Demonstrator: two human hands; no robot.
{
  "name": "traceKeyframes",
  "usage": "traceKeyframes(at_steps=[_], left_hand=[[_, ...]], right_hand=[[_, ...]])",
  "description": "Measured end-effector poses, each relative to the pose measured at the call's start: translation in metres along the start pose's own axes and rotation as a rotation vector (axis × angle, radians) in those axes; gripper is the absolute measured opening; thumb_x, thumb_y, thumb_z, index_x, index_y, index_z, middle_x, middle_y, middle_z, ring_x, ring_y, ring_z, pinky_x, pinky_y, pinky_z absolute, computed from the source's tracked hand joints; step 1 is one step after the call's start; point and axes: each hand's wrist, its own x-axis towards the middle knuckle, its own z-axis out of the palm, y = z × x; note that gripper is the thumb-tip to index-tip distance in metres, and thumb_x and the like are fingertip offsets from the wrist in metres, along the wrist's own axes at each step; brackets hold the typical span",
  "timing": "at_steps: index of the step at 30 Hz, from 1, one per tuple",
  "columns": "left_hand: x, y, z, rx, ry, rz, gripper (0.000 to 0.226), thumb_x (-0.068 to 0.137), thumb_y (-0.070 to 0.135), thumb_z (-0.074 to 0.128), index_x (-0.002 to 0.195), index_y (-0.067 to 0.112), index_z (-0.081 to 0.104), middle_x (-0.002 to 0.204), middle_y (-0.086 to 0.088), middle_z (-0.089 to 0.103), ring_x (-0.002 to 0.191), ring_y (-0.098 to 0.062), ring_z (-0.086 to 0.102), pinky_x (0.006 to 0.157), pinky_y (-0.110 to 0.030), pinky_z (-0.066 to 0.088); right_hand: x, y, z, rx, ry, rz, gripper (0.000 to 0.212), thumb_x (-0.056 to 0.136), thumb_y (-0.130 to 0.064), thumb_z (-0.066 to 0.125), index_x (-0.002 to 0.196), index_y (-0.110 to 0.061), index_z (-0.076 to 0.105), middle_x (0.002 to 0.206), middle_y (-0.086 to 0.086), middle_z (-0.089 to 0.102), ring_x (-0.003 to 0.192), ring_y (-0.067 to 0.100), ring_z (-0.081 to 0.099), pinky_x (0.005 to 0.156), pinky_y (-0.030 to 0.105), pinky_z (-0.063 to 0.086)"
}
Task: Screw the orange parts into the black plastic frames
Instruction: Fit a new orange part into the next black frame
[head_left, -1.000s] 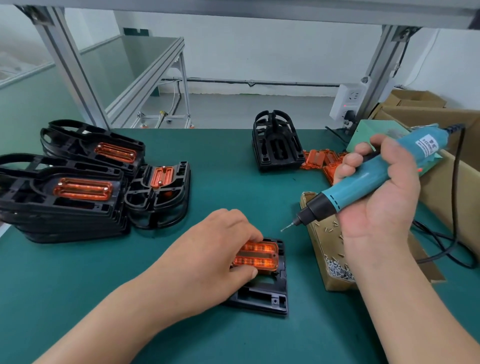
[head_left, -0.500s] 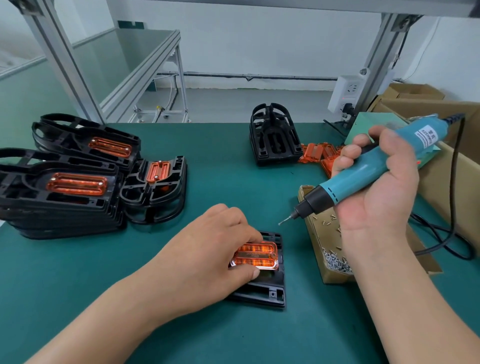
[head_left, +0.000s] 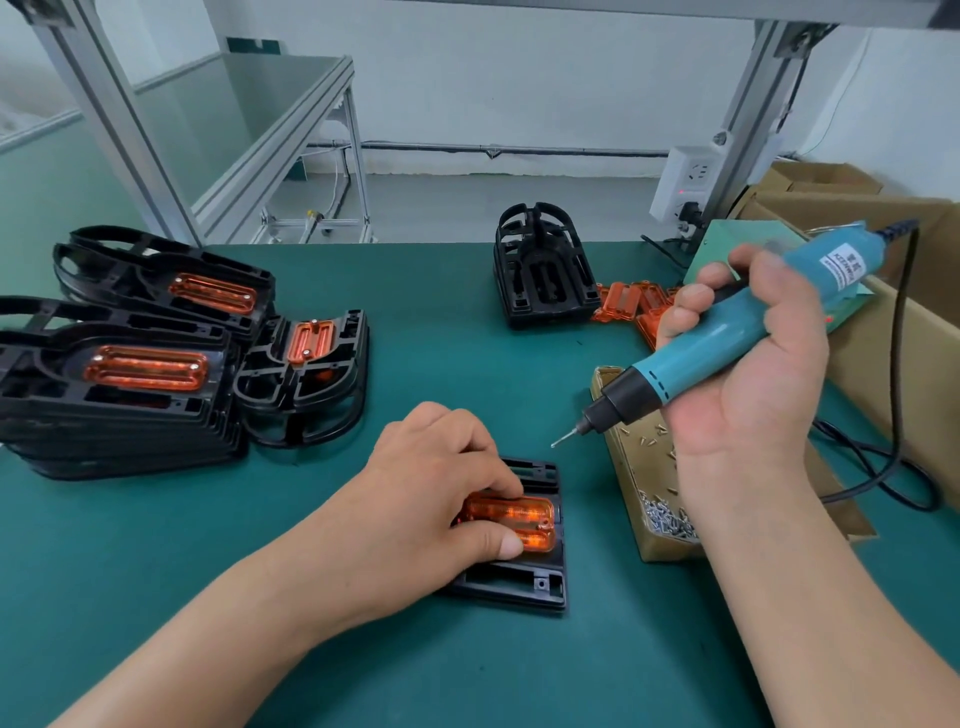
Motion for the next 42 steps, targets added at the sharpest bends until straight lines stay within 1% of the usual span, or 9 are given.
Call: traceKeyframes(at_steps=[4, 8, 11, 16, 21, 28, 34, 39, 42], left_hand=[[-0.002, -0.001, 0.002, 0.003, 0.009, -0.004, 0.045, 0.088, 0.072, 0.047, 0.123, 0.05, 0.063, 0.117, 0.03, 0.038, 0.126, -0.004, 0.033, 0.11, -0.032, 0.033], [-0.001, 0.002, 0.002, 0.004, 0.0, -0.033, 0.035, 0.094, 0.06, 0.053, 0.129, 0.057, 0.058, 0.128, 0.027, 0.034, 0.133, -0.006, 0.031, 0.113, -0.035, 0.032], [0.0, 0.001, 0.002, 0.013, -0.027, -0.06, 0.034, 0.099, 0.055, 0.057, 0.132, 0.061, 0.057, 0.134, 0.028, 0.036, 0.134, -0.005, 0.03, 0.116, -0.032, 0.028], [0.0, -0.007, 0.001, -0.003, -0.025, -0.078, 0.029, 0.098, 0.041, 0.065, 0.126, 0.05, 0.067, 0.134, 0.03, 0.04, 0.132, 0.003, 0.032, 0.116, -0.023, 0.026], [0.0, -0.007, 0.002, 0.063, -0.022, -0.056, 0.027, 0.095, 0.045, 0.067, 0.122, 0.048, 0.069, 0.133, 0.032, 0.043, 0.126, 0.005, 0.037, 0.112, -0.025, 0.031], [0.007, 0.005, 0.0, 0.084, -0.018, -0.1, 0.022, 0.089, 0.054, 0.07, 0.11, 0.049, 0.066, 0.115, 0.027, 0.048, 0.111, -0.001, 0.042, 0.1, -0.033, 0.041], [0.003, 0.008, 0.002, 0.11, -0.006, -0.114, 0.028, 0.09, 0.061, 0.065, 0.115, 0.051, 0.06, 0.114, 0.028, 0.046, 0.108, -0.001, 0.04, 0.098, -0.033, 0.043], [0.003, 0.009, 0.002, 0.104, 0.005, -0.105, 0.034, 0.09, 0.061, 0.064, 0.121, 0.051, 0.051, 0.115, 0.026, 0.048, 0.108, -0.002, 0.043, 0.096, -0.032, 0.044], [0.003, 0.014, 0.0, 0.102, 0.077, -0.089, 0.033, 0.093, 0.064, 0.057, 0.122, 0.048, 0.056, 0.114, 0.024, 0.05, 0.11, -0.005, 0.045, 0.097, -0.033, 0.044]], right_hand=[[0.0, 0.0, 0.0, 0.0, 0.009, 0.003, 0.005, 0.102, -0.015, 0.061, 0.105, -0.011, 0.061, 0.088, 0.005, 0.063, 0.07, 0.016, 0.061, 0.065, 0.027, 0.053], [0.001, 0.0, -0.001, 0.002, 0.008, 0.003, 0.005, 0.102, -0.015, 0.06, 0.105, -0.011, 0.06, 0.088, 0.005, 0.063, 0.07, 0.016, 0.06, 0.065, 0.027, 0.052], [0.001, 0.0, -0.001, 0.0, 0.004, 0.004, 0.005, 0.102, -0.015, 0.061, 0.105, -0.011, 0.061, 0.089, 0.005, 0.063, 0.071, 0.016, 0.061, 0.066, 0.027, 0.053], [0.001, -0.001, 0.0, -0.005, 0.017, 0.007, 0.005, 0.102, -0.015, 0.061, 0.104, -0.011, 0.061, 0.088, 0.004, 0.064, 0.07, 0.016, 0.061, 0.065, 0.027, 0.053], [0.001, -0.001, -0.001, -0.015, 0.008, 0.0, 0.004, 0.102, -0.014, 0.061, 0.104, -0.011, 0.061, 0.088, 0.004, 0.064, 0.071, 0.016, 0.061, 0.066, 0.027, 0.053], [0.002, 0.0, -0.001, -0.023, 0.005, -0.002, 0.005, 0.102, -0.015, 0.06, 0.104, -0.011, 0.061, 0.088, 0.004, 0.063, 0.07, 0.016, 0.061, 0.066, 0.027, 0.053], [0.008, -0.008, -0.006, 0.007, 0.019, -0.052, 0.006, 0.101, -0.014, 0.061, 0.105, -0.01, 0.06, 0.087, 0.004, 0.064, 0.07, 0.015, 0.062, 0.065, 0.026, 0.053], [0.02, -0.028, -0.012, 0.121, 0.042, -0.136, 0.003, 0.1, -0.012, 0.062, 0.101, -0.009, 0.06, 0.088, 0.005, 0.062, 0.071, 0.015, 0.061, 0.065, 0.026, 0.052], [0.025, -0.036, -0.016, 0.167, 0.076, -0.172, 0.003, 0.099, -0.01, 0.063, 0.1, -0.009, 0.06, 0.088, 0.006, 0.062, 0.072, 0.016, 0.062, 0.065, 0.027, 0.053]])
